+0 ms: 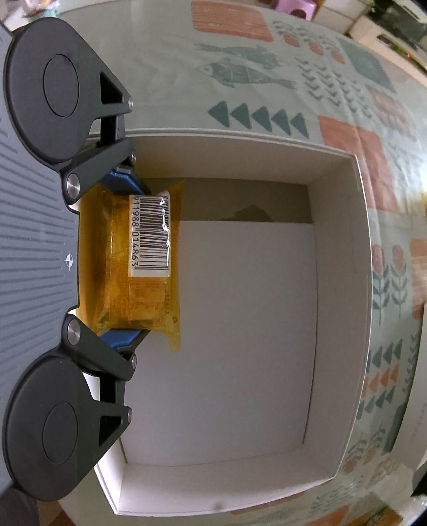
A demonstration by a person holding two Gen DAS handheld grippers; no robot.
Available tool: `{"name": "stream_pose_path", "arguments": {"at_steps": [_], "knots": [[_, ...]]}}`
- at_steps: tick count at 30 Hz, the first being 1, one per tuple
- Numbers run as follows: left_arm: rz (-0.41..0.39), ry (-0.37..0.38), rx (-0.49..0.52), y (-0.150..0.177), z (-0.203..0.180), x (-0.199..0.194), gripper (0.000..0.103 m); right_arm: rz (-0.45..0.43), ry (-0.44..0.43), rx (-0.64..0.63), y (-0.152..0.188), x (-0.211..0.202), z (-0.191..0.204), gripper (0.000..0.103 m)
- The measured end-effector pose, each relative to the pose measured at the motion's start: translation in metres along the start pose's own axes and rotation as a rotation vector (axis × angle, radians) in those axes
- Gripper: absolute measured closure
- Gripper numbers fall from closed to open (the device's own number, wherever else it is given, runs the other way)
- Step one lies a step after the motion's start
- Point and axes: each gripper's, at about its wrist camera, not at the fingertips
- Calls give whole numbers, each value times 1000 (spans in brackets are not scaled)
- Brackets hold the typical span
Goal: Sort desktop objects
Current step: 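Lower the pack into the white box and open the left gripper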
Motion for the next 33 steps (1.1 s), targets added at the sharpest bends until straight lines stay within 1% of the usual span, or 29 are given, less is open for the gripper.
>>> {"name": "stream_pose_path", "arguments": {"at_steps": [1,3,4,7,9,11,15,21,24,33], "knots": [[2,0,0,0,0,0,25,1,0,-2,0,0,1,0],[9,1,-1,0,1,-1,14,2,1,-3,1,0,3,0],[12,1,-2,-1,1,-2,11,1,3,-4,1,0,4,0],[6,14,6,-5,-2,-8,7,2,5,-2,2,0,6,0],[-12,9,19,-4,-3,-16,0,3,6,1,1,0,8,0],[-37,3,30,-4,-3,-24,0,2,6,0,0,1,11,0],[-92,17,31,-6,1,-45,0,-10,8,-7,-5,1,18,0],[-180,12,9,-24,16,-69,0,-27,11,-18,-13,1,28,0],[-208,-2,8,-41,25,-76,0,-38,17,-35,-24,5,36,0],[-240,-12,-14,-99,71,-75,0,-62,18,-77,-69,24,71,0]]}}
Point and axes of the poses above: each gripper's, at about its wrist camera, not at the fingertips, and x roughly the way its jaws point, z to its left, y to its underside, and after that the axes turned 1 degree about -y, right-handed
